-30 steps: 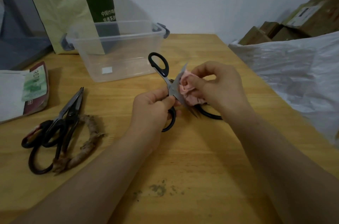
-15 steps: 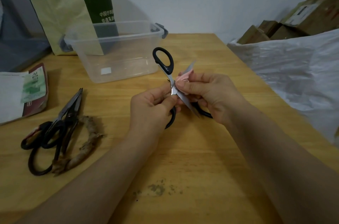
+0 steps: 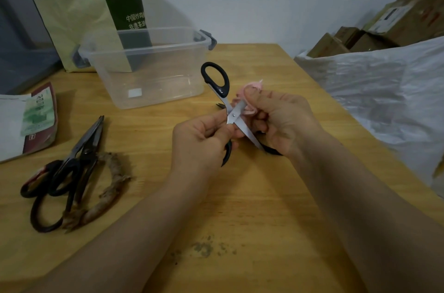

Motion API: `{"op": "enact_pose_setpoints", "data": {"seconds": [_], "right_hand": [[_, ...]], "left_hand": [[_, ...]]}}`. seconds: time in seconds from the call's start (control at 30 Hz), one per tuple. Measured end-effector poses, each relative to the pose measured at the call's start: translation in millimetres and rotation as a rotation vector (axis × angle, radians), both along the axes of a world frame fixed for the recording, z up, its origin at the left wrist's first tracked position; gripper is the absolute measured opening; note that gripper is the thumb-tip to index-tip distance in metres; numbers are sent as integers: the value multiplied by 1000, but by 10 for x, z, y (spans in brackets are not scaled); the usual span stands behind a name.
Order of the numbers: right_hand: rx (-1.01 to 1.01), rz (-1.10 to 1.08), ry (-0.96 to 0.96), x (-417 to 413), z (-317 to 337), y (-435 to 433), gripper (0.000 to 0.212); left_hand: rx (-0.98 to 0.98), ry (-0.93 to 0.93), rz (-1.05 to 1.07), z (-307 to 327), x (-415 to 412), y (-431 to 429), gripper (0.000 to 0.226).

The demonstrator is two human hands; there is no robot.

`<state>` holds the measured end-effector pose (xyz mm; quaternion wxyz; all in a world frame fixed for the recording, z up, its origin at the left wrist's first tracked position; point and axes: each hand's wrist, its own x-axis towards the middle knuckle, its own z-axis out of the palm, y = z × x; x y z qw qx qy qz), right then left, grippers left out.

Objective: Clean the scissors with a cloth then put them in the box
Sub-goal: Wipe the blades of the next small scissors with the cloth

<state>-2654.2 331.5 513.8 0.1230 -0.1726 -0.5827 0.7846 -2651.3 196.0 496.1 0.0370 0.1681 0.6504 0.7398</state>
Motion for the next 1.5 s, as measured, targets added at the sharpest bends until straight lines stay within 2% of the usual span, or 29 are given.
{"op": "enact_pose_setpoints", "data": {"seconds": [0.07, 0.13, 0.17, 0.27, 0.33, 0.47, 0.53, 0.67, 0.77, 0.83, 0.9, 0.97, 1.03, 1.17, 1.23, 1.33, 1.37, 1.5], "right_hand": [[98, 117, -45, 6, -43, -54, 37], [103, 137, -72, 0, -59, -102, 48], [73, 120, -62, -9, -57, -89, 45], [-9, 28, -11, -32, -13, 31, 17], [-12, -15, 0, -45, -26, 101, 12], [51, 170, -47, -28, -78, -20, 35], [60, 151, -59, -40, -82, -45, 43], [-8, -39, -1, -77, -46, 119, 34], [60, 87, -53, -59, -76, 74, 29], [133, 161, -110, -52, -108, -20, 41], [113, 119, -79, -58, -79, -11, 41], [28, 15, -37, -73, -50, 80, 30], [32, -32, -30, -70, -55, 134, 25], [135, 181, -98, -37, -98, -17, 40], [128, 143, -96, -39, -80, -32, 46], [42, -8, -39, -57, -42, 69, 22], [20, -63, -29, -59, -28, 107, 21], [-19, -256, -5, -68, -20, 228, 28]], "left_hand": [[17, 11, 3, 6, -6, -33, 30], [18, 16, -8, 12, -15, -51, 27], [9, 20, -17, 14, -13, -54, 26], [-15, 15, -46, 16, 9, -35, 27], [-22, -3, -42, 8, 22, -20, 27], [8, -17, -4, 13, -8, -44, 25], [4, -8, -13, 15, -25, -62, 26], [-18, -20, -46, 11, 15, -34, 26], [14, -47, -25, 8, 4, -29, 27], [19, -40, -18, 17, -23, -48, 29], [-3, -23, -36, 19, -13, -58, 28], [-12, -40, -47, 14, 8, -44, 27], [-21, -54, -31, 7, 13, -23, 27], [1, -55, 10, 4, -27, -35, 28], [-21, -29, -13, 9, -15, -46, 27], [-38, -30, -31, 13, 9, -38, 25], [-35, -39, -43, 15, 15, -30, 25], [-2, -112, -49, 21, 4, -22, 23]]}}
